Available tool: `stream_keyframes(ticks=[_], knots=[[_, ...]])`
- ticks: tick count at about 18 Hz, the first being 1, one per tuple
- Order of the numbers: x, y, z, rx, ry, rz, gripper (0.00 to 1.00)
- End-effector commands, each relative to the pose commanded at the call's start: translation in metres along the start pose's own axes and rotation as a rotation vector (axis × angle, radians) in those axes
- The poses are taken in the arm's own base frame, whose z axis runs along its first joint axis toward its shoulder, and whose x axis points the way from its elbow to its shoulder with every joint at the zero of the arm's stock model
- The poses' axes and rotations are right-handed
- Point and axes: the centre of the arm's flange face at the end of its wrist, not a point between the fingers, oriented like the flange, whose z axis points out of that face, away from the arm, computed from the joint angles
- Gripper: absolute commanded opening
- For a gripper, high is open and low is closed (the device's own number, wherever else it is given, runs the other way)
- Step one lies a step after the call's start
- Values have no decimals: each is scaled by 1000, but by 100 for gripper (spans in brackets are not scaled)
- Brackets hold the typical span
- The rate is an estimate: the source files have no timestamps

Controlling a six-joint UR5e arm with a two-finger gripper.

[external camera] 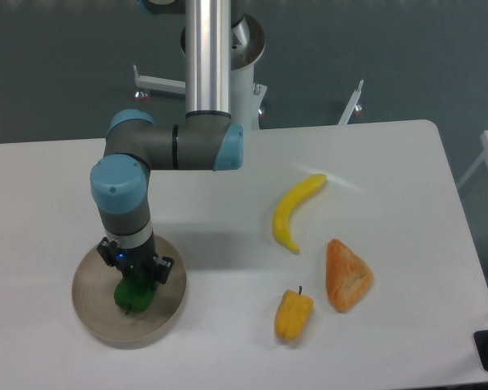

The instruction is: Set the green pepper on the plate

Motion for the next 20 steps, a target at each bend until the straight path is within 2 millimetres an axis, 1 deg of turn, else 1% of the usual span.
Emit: stream_keyframes(ticks=[1, 3, 4, 8, 11, 12, 13, 15, 17, 19, 20], knots=[[0, 0, -1, 0, -1, 2, 90], [0, 0, -4, 4, -3, 3, 98], [0, 0, -5, 5, -3, 2, 100], [0, -2, -15, 20, -9, 4, 100], [-7, -5, -31, 44, -18, -2, 100], [-14, -3, -40, 54, -24, -6, 100], [-26, -1, -49, 65, -32, -16, 100], [-44, 3, -60, 73, -47, -24, 100], [-77, 12, -70, 79, -68, -23, 100], [-116, 23, -77, 83, -86, -33, 100], [-135, 29, -84, 90, -99, -26, 100]])
